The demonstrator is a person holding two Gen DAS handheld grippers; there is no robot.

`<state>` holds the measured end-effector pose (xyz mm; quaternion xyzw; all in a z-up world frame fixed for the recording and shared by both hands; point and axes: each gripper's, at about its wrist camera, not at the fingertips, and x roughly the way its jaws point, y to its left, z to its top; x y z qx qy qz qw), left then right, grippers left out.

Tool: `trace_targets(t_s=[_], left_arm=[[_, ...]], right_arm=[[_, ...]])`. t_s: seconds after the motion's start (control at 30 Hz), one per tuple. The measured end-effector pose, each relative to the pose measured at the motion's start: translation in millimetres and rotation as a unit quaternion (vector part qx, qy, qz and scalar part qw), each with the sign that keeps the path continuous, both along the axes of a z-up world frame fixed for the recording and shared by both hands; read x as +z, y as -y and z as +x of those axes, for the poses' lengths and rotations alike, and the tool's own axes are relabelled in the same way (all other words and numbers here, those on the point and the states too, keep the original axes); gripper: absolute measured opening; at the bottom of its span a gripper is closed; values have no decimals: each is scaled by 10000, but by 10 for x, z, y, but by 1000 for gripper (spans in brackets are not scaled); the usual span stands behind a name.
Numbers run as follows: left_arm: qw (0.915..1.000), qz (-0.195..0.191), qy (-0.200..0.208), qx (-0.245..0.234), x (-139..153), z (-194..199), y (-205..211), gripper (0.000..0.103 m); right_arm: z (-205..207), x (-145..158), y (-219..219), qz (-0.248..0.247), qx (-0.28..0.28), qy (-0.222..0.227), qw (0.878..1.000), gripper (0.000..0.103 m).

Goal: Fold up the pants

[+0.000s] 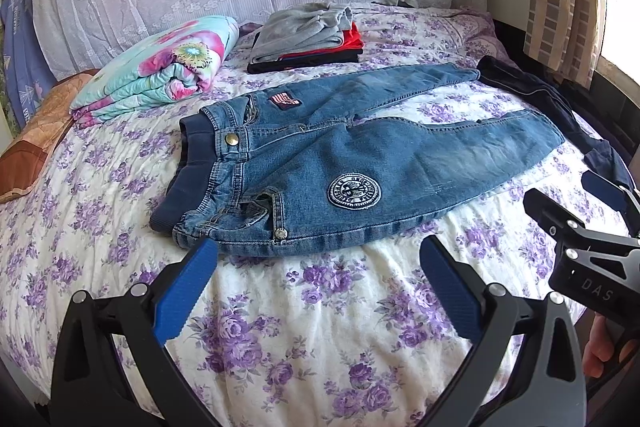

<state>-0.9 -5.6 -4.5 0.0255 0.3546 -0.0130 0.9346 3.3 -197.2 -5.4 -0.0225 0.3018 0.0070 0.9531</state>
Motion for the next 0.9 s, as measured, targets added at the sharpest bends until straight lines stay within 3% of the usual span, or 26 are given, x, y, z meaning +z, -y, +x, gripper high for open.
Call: trace_targets(t_s=[0.9], left_arm=[[10000,-12,-14,-7,-5,-4,14,99]], right_arm=[[4,-1,-20,-40,26,-5,10000,100]])
